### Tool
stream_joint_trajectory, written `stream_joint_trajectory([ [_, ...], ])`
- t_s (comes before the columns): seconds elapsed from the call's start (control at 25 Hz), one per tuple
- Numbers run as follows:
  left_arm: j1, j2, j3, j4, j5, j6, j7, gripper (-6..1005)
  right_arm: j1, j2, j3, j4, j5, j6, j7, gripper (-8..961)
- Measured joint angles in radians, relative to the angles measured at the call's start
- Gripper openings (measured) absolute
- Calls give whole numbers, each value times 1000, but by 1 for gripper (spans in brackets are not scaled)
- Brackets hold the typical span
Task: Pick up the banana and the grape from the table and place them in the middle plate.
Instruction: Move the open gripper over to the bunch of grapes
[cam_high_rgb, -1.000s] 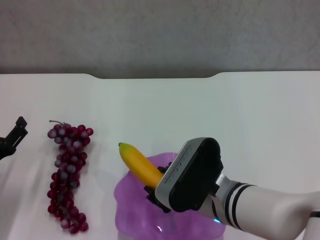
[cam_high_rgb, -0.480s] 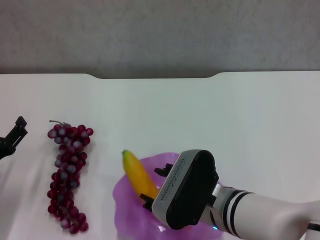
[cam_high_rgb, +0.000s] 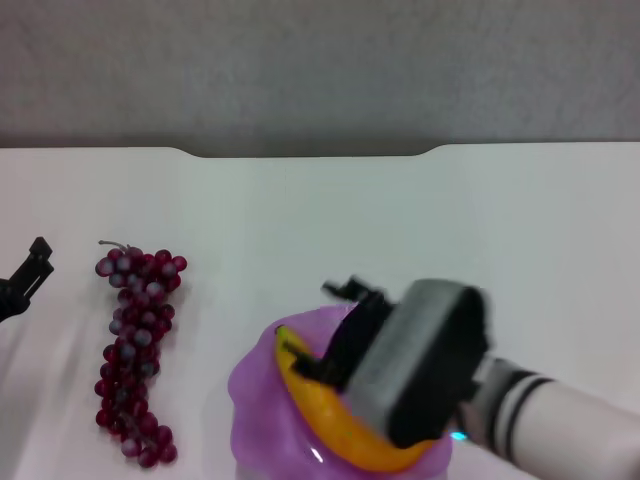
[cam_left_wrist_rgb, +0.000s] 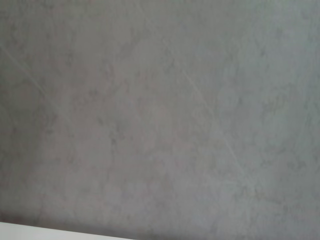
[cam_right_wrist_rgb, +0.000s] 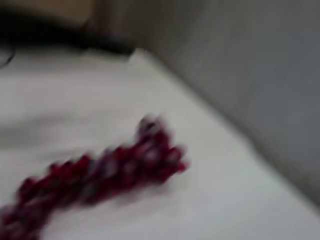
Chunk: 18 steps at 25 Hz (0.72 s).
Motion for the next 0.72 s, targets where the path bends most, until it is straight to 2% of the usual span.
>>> stream_joint_trajectory([
  [0.16,0,0,0,0,0,0,0,891,-142,3,113,-35,-137,271,4,826],
  [0.28,2,0,0,0,0,-3,0,891,-171,3,192,-141,-123,462,15,825],
  [0.4,1,-1,2,0,0,-3,0,891,-164,4,260,-295,-96,647,19,824],
  [0.56,-2,-3,6,-1,0,-1,0,890,-109,5,306,-555,0,925,25,823],
  [0.72,-3,-4,8,-1,3,-3,-1,890,-36,5,310,-773,116,1064,25,824],
])
